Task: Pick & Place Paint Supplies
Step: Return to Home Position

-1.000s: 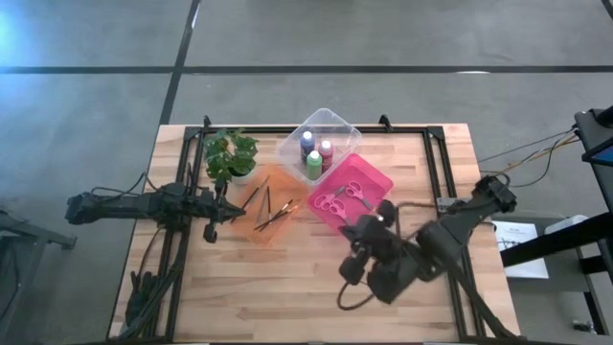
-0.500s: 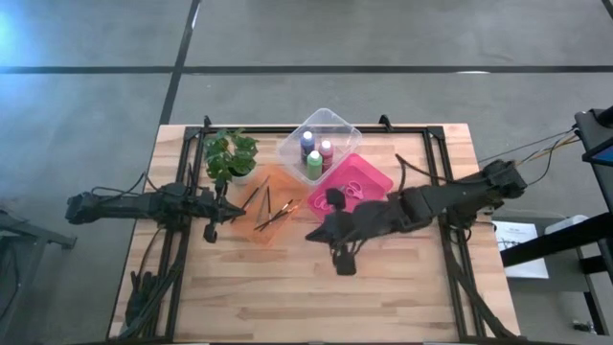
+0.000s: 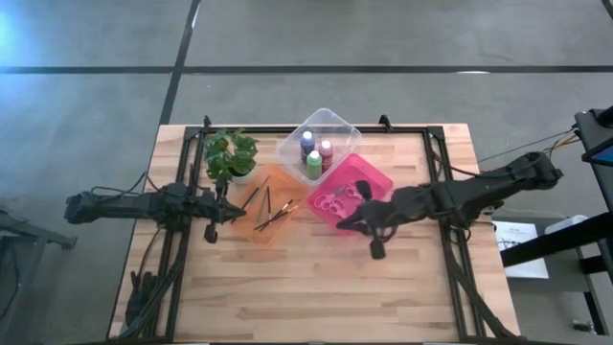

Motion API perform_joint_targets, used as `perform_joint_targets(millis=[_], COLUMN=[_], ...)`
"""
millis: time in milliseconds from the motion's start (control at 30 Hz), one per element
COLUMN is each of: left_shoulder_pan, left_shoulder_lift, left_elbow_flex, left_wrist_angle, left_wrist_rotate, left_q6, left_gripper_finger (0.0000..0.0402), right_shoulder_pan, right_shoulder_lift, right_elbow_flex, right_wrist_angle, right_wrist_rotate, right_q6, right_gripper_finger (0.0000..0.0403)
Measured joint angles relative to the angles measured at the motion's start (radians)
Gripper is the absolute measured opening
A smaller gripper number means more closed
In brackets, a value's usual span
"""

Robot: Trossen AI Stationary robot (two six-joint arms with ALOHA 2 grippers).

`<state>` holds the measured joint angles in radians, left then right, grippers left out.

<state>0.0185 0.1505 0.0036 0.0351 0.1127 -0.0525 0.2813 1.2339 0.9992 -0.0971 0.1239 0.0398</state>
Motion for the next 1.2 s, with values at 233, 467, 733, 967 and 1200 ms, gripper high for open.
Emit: perform_joint_targets(millis=[233,467,733,967,1200], left_shoulder_pan=[0.0,0.0,0.0,0.001,0.001], left_shoulder_lift=[0.005,0.004,0.004,0.004,0.004], left_elbow_flex=[0.0,0.0,0.0,0.0,0.0], left_wrist_angle=[-0.002,0.0,0.0,0.0,0.0], left_wrist_rotate=[0.0,0.0,0.0,0.0,0.0], left_q6=[0.0,0.0,0.0,0.0,0.0], left_gripper_finger=[0.0015,0.0015,0.0015,0.0015,0.0015], right_shoulder_pan=[-0.02,-0.022,-0.048,-0.079,-0.08], right_shoulder_lift=[-0.189,-0.352,-0.529,-0.693,-0.829], right_elbow_flex=[-0.253,-0.467,-0.636,-0.777,-0.893], right_wrist_angle=[0.157,0.259,0.271,0.266,0.264], right_wrist_rotate=[0.027,0.112,0.111,-0.053,-0.073], right_q6=[0.004,0.021,0.051,0.144,0.186], right_gripper_finger=[0.0009,0.0009,0.0009,0.0009,0.0009])
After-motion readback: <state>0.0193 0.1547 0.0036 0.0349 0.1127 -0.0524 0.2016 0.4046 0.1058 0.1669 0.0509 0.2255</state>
